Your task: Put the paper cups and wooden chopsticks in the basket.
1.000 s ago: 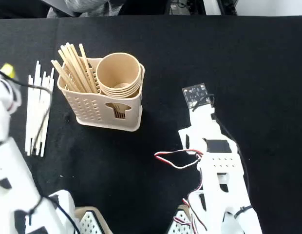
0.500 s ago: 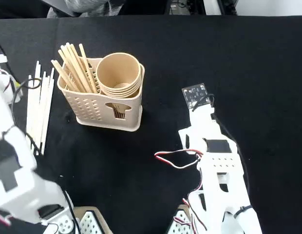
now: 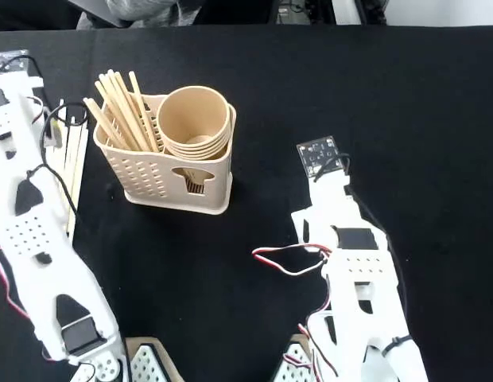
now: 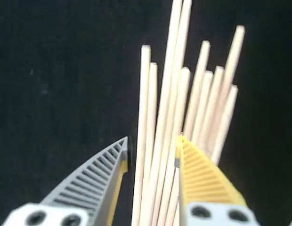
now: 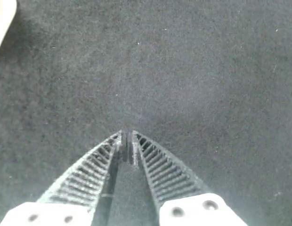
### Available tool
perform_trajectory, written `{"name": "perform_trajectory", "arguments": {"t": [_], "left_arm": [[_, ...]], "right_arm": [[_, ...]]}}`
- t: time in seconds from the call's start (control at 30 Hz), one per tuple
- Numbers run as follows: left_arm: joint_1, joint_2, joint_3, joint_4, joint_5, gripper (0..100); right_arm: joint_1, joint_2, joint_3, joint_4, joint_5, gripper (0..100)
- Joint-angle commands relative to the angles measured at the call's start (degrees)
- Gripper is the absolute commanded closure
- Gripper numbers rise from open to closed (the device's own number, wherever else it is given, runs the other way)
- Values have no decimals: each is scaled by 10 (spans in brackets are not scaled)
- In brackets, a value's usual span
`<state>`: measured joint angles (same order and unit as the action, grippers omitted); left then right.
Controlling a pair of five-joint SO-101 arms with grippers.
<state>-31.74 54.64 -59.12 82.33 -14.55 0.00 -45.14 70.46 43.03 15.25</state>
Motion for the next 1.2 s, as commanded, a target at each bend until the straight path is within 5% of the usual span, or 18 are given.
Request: {"name": "perform_trajectory", "arguments": {"t": [0.0, 0.43, 0.7, 1.17], "left_arm": [[-10, 62, -140, 8, 21, 830], [-15, 257, -364, 40, 37, 889], [-13, 239, -364, 80, 37, 969], [-12, 131, -364, 170, 36, 970]], "right_arm": [[7, -3, -2, -12, 4, 970], [7, -3, -2, -12, 4, 970], [7, -3, -2, -12, 4, 970], [7, -3, 5, -24, 4, 970]]}}
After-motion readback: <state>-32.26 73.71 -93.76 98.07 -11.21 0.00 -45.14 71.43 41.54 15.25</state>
